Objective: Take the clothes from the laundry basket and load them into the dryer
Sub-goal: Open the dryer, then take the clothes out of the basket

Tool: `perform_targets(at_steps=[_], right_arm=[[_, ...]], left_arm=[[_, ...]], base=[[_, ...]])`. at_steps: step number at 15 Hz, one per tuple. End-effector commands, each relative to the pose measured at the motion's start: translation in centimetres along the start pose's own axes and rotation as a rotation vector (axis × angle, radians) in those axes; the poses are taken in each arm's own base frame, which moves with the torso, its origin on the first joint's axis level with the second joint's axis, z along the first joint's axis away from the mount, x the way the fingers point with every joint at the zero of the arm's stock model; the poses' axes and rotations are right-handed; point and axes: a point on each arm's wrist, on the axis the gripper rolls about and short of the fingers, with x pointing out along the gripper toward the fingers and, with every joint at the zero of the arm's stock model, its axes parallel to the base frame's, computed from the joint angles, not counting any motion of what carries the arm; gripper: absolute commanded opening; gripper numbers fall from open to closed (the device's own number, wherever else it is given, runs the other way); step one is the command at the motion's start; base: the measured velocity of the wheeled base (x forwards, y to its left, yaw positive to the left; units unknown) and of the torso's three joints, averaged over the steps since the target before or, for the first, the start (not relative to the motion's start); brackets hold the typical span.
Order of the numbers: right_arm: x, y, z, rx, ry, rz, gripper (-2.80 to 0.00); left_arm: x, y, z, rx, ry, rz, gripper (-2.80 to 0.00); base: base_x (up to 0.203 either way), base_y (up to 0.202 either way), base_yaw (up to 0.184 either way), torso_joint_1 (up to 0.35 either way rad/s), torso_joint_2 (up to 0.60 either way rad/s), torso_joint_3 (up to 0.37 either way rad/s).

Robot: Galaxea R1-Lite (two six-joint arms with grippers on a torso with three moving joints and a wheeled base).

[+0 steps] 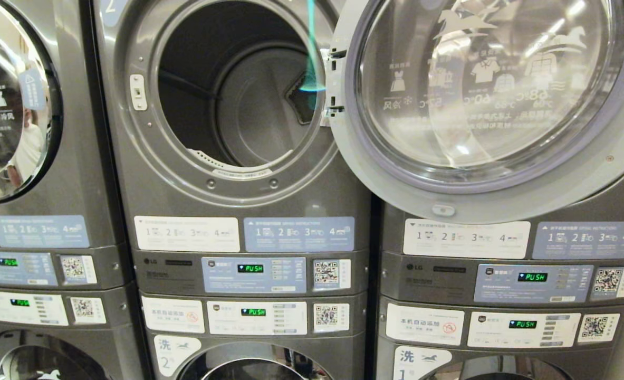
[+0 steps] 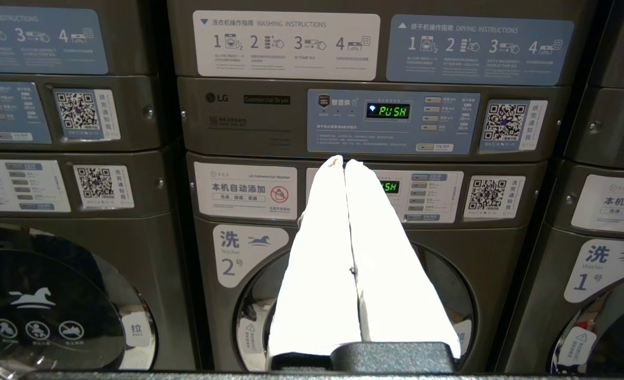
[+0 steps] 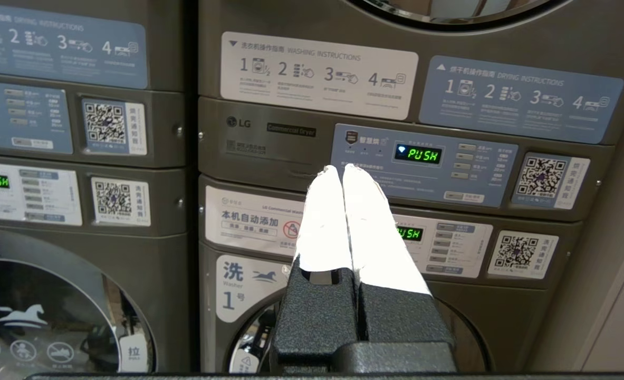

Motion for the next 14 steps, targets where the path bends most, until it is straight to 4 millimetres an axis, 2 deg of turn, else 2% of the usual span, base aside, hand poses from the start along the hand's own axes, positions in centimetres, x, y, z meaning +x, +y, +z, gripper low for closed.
perform_targets(at_steps=[1,14], right_arm=[[0.12,0.05,-0.50,-0.001,0.016,0.002,-2.80],[0.12,0.04,-0.50,0.016,0.017,0.001,-2.80]], left_arm=[[0.00,0.00,-0.05,0.000,0.000,0.000,-2.80],[0.00,0.00,-0.05,0.000,0.000,0.000,-2.80]], base=[[0.000,0.000,0.000,-0.046,0.13,0.074],[0.000,0.000,0.000,-0.093,0.20,0.105]])
